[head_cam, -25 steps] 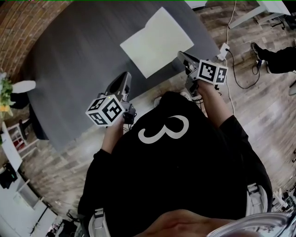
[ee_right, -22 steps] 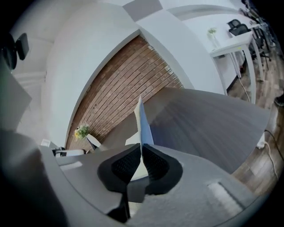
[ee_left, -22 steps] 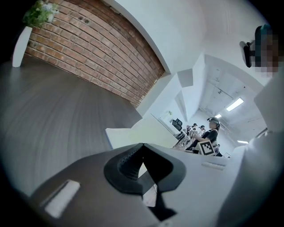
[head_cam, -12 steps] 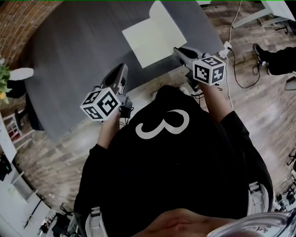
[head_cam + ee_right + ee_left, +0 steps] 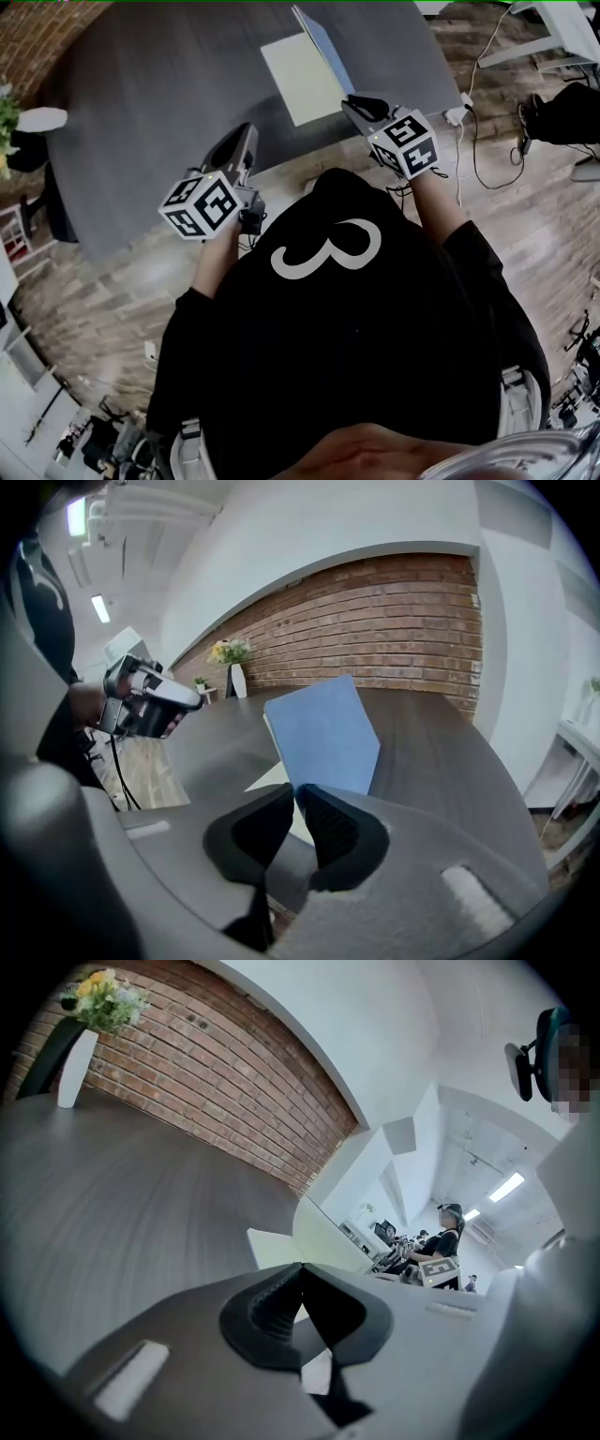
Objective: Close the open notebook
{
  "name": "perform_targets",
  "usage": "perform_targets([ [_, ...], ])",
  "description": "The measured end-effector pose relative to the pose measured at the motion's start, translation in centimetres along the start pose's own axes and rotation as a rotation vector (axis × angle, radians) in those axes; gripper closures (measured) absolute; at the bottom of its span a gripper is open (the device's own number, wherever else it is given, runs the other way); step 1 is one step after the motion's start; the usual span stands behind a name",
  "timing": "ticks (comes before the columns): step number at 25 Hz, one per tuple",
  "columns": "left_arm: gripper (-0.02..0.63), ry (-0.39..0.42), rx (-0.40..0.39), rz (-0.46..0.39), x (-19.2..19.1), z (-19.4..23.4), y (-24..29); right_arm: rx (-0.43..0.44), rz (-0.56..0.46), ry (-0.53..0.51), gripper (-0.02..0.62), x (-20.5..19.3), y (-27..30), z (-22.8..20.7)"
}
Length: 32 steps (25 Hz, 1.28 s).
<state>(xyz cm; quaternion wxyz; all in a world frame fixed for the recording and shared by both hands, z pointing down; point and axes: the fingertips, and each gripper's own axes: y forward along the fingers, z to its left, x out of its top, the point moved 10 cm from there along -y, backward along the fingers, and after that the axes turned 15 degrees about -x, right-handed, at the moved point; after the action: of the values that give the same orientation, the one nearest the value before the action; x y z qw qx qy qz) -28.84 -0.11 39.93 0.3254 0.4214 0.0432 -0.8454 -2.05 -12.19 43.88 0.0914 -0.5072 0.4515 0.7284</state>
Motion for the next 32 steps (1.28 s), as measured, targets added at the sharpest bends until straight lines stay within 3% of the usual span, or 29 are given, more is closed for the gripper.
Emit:
perform_targets([
  [9, 0.6, -0.008, 0.042, -0.05, -1.0, -0.4, -2.7, 0.025, 0.113, -0.238, 0.549, 0.4, 2.0, 2.9],
  [19, 0.6, -0.046, 0.092, -0.097, -2.5, -0.2, -5.5, 0.022, 0.225, -0.431, 0.535, -0.4, 4.3, 5.0],
  [24, 0.6, -0.054, 0.11, -0.11, -2.8, -0.4, -6.2, 0.048, 0.269, -0.431, 0.508, -0.7, 5.0, 5.0],
  [32, 0.6, -0.064, 0.122, -0.123, -3.4, -0.5, -7.1, 0.111, 0.31, -0.313, 0.444, -0.8, 5.2, 4.5],
])
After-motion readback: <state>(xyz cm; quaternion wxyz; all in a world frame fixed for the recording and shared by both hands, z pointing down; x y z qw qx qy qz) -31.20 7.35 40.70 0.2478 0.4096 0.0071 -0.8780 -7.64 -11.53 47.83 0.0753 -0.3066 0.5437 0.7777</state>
